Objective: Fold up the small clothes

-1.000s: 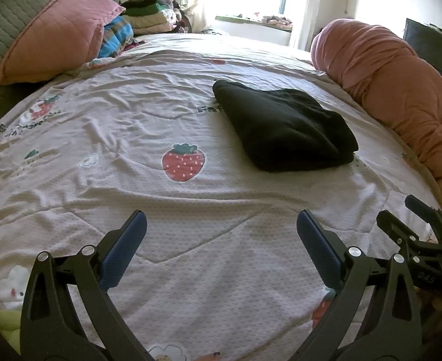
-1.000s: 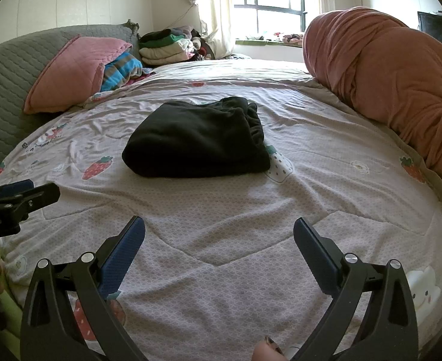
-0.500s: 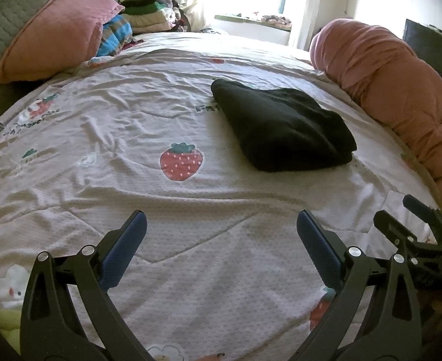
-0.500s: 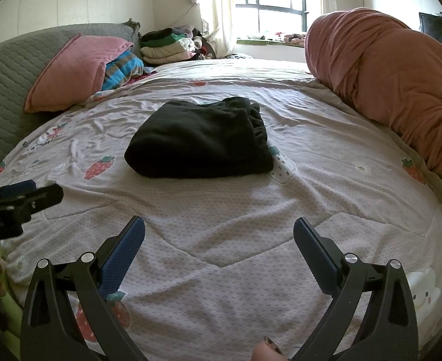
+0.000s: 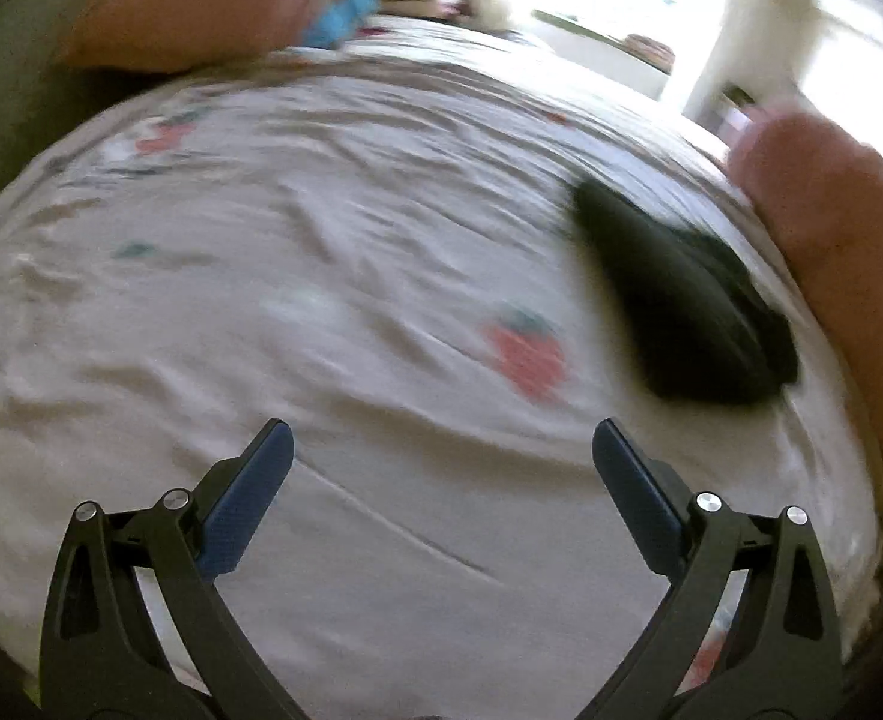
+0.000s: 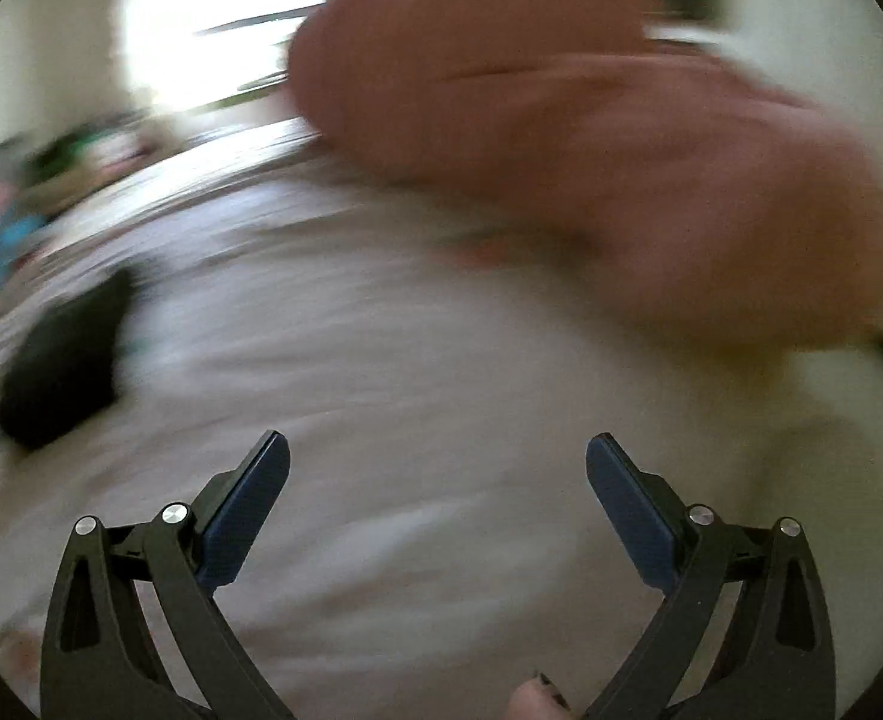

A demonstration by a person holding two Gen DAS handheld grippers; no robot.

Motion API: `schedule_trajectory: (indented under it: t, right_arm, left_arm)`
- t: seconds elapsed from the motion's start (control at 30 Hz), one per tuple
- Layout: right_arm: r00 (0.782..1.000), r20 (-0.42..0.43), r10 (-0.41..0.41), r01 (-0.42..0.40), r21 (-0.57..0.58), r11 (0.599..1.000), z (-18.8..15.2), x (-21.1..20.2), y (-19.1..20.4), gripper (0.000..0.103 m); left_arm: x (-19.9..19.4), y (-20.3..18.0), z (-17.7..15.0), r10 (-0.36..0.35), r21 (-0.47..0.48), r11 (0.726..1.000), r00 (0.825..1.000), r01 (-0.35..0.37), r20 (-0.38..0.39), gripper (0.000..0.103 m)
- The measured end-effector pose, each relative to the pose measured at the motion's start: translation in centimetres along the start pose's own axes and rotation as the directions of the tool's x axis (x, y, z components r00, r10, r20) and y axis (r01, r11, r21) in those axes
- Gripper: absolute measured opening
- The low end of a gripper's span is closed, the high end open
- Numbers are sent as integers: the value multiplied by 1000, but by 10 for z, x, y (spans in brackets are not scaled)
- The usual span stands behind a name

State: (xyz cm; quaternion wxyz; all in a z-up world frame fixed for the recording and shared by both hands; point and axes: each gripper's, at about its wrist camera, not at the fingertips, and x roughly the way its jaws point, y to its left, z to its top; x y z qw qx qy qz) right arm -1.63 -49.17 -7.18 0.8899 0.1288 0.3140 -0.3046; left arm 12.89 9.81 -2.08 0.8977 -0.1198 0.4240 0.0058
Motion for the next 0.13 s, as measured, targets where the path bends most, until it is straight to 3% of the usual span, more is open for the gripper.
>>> schedule_trajectory:
  t: [0.03,0.1,0.13]
  right_arm:
    - [997,10,-77,76,38,996,4,4,-27,98]
    - [965,3,-263,261,113,959,9,13,-88,98]
    - [926,-29,-376,376,130,917,9,22,-122,98]
  left_arm:
    - [-1,23,12,43,-23,999,999,-42,12,94]
    - [-2,84,35,195,-87,978,980,-191,40,94]
    - [-1,111,43,260,-116,961,965,-253,46,94]
